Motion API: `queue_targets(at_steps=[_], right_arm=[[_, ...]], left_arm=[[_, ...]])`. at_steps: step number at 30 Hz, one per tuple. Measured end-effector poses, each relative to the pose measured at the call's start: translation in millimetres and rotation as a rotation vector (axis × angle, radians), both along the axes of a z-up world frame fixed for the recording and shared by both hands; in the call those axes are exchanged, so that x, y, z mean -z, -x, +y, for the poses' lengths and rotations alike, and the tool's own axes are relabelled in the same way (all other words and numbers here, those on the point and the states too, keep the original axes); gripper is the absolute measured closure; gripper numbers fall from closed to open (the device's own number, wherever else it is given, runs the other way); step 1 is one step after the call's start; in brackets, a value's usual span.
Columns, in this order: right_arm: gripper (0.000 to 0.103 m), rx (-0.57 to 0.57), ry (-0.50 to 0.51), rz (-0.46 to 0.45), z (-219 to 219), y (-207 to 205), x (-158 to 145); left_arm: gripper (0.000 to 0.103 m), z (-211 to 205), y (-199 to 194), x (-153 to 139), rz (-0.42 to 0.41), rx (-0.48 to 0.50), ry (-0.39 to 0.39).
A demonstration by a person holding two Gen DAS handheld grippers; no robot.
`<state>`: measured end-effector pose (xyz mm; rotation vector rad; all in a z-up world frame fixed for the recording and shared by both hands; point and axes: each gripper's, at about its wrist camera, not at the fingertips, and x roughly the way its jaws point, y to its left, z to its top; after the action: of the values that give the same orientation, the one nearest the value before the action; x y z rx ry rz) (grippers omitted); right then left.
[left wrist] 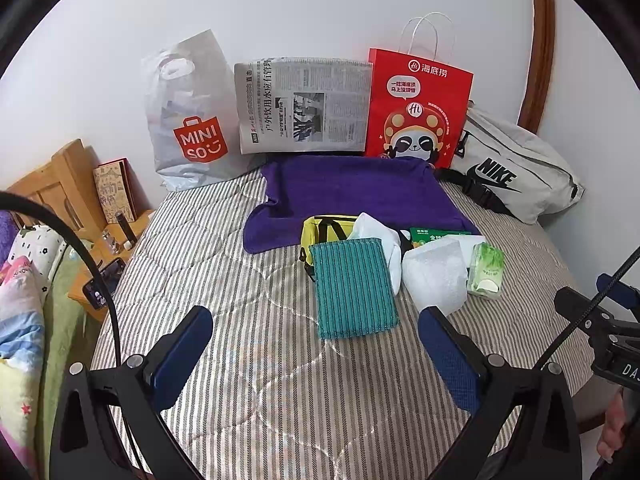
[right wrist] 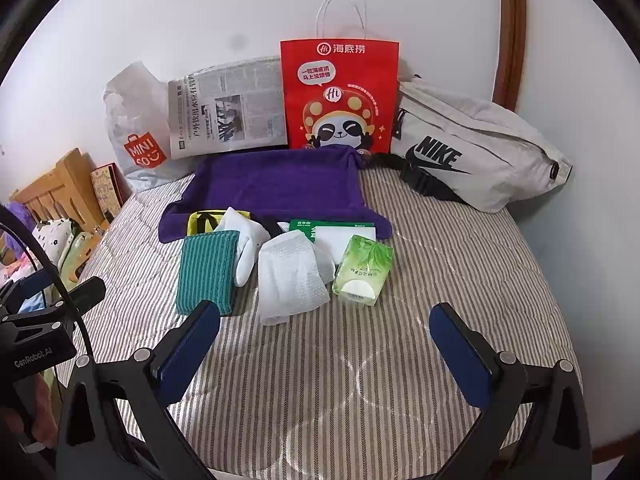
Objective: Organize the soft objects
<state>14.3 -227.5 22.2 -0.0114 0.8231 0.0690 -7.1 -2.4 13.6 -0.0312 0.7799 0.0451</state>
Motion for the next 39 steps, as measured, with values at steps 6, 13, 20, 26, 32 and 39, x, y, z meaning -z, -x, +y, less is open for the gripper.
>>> queue_targets(at_steps=[6, 13, 20, 26, 32, 39], right_arm=[[0.000, 0.001, -0.004, -0.004, -0.2, 0.7, 0.4], [0.000, 0.001, 0.003, -0.006, -0.1, 0.3, 0.5], [0.000, 0.003, 0.002, -0.001, -1.4, -1.1, 1.9], [0.000, -0.001, 0.002, -0.001, -0.4, -1.5, 2.4], [0.000, -0.005, 0.005, -0.003, 0.8, -2.7, 1.9], [0.000, -0.010, 0.003, -0.009, -0.8, -5.8, 2.2]], left_arm=[[0.000, -0.3, 0.6, 0.6, -0.002, -0.001, -0.001], [0.000, 0.2, 1.2, 1.6, -0.002, -0.005, 0.000], [0.000, 0.7, -0.3, 4.7, 0.006, -0.005, -0.005], [0.000, 0.3, -0.9, 5.0, 0.006, -0.004, -0.006], [0.000, -0.6, -2.6, 6.2, 0.008, 0.002, -0.010], [0.000, -0.1, -5.3, 8.5, 0.005, 0.015, -0.004]])
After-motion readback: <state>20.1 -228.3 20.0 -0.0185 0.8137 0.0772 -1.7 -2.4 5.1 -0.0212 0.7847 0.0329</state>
